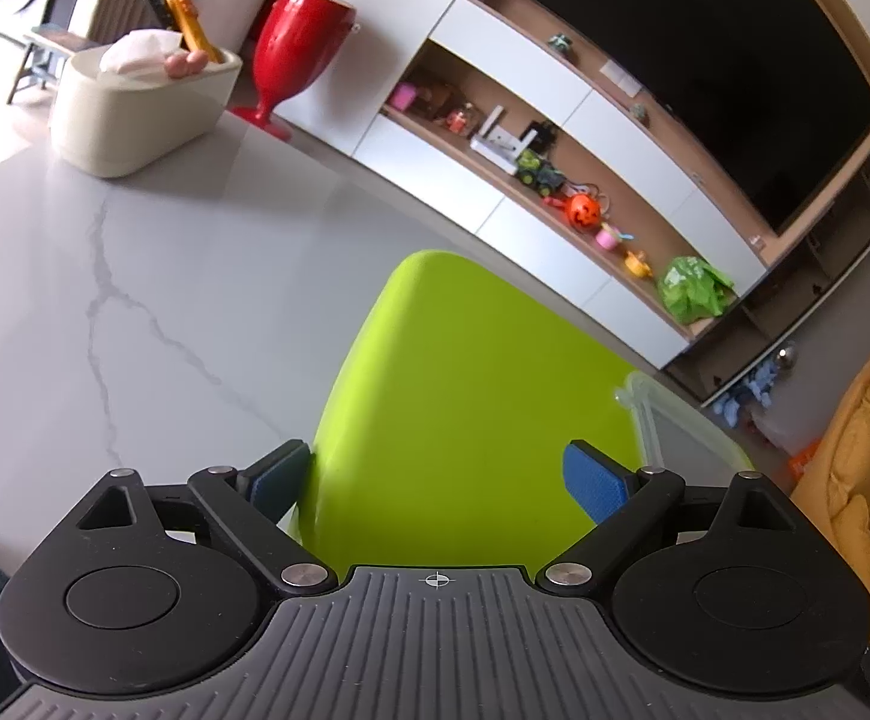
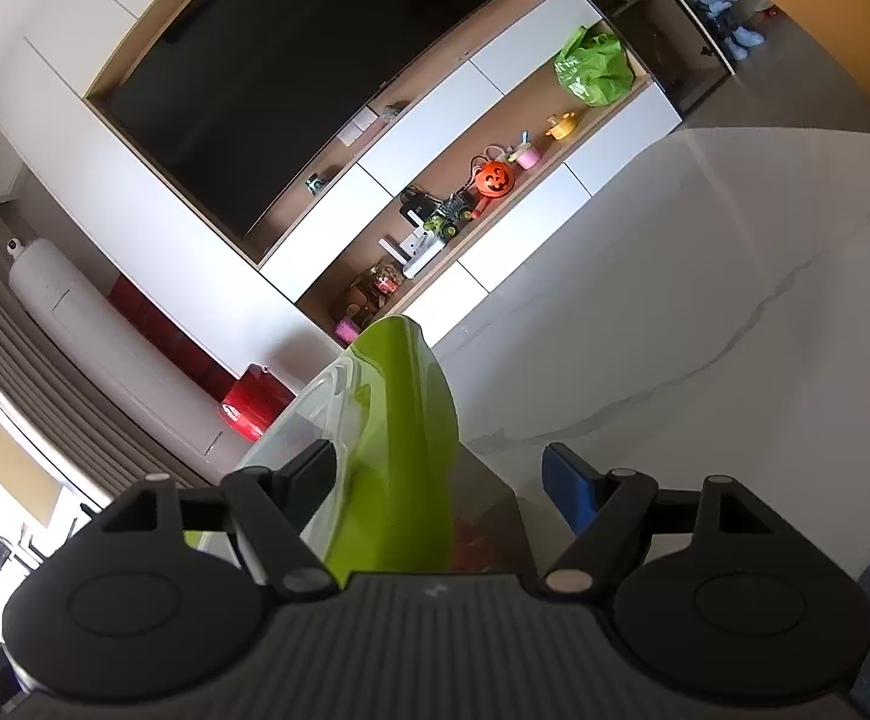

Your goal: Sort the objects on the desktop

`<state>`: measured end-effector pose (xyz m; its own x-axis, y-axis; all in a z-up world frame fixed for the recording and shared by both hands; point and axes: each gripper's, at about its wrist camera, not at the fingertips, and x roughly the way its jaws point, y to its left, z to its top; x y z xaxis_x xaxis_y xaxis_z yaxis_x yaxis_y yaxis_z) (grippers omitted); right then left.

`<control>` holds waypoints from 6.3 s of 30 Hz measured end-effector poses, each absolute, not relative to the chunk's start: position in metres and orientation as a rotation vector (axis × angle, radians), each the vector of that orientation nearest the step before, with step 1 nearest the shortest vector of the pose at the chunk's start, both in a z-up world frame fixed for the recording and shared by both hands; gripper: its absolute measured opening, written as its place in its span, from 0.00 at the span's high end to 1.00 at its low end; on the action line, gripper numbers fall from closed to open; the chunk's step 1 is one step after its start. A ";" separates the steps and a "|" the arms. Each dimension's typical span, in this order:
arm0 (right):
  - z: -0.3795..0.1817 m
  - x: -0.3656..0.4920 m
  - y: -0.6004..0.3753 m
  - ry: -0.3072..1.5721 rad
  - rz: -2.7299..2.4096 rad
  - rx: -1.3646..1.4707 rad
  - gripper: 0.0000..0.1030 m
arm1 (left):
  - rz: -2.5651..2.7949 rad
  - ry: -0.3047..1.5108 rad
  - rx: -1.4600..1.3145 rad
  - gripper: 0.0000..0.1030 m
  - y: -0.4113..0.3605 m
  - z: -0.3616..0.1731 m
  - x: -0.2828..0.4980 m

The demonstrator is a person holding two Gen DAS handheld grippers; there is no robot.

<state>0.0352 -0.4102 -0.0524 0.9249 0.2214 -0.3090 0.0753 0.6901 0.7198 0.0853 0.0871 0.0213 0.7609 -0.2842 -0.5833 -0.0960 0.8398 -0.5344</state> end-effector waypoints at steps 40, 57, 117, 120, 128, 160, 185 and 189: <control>-0.059 0.017 -0.403 0.343 0.101 0.866 0.28 | -0.109 0.782 -0.709 0.07 0.096 -0.007 0.113; -0.057 -0.013 -0.396 0.304 0.088 0.785 0.64 | -0.102 0.755 -0.651 0.04 0.078 -0.007 0.080; -0.025 -0.034 -0.292 0.655 0.166 0.347 0.32 | -0.155 0.863 -0.156 0.04 0.000 -0.006 0.004; -0.045 -0.021 -0.295 0.709 0.119 0.395 0.32 | -0.136 0.898 -0.177 0.04 -0.006 -0.021 0.021; -0.060 -0.003 -0.324 0.702 0.040 0.541 0.30 | -0.086 0.894 -0.220 0.04 -0.004 -0.034 0.048; -0.039 0.091 -0.271 0.663 -0.050 0.317 0.21 | -0.004 0.965 -0.368 0.04 0.018 -0.026 0.133; 0.043 -0.063 -0.222 0.630 0.043 0.211 0.00 | 0.005 0.637 -0.135 0.00 -0.026 0.059 -0.045; 0.051 -0.066 -0.211 0.608 -0.012 0.100 0.00 | -0.003 0.646 -0.153 0.00 -0.027 0.066 -0.045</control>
<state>-0.0659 -0.2114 0.0507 0.8207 0.0181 -0.5711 0.0406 0.9951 0.0898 -0.0446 -0.0272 0.0665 0.7991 -0.0505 -0.5991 -0.0447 0.9887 -0.1429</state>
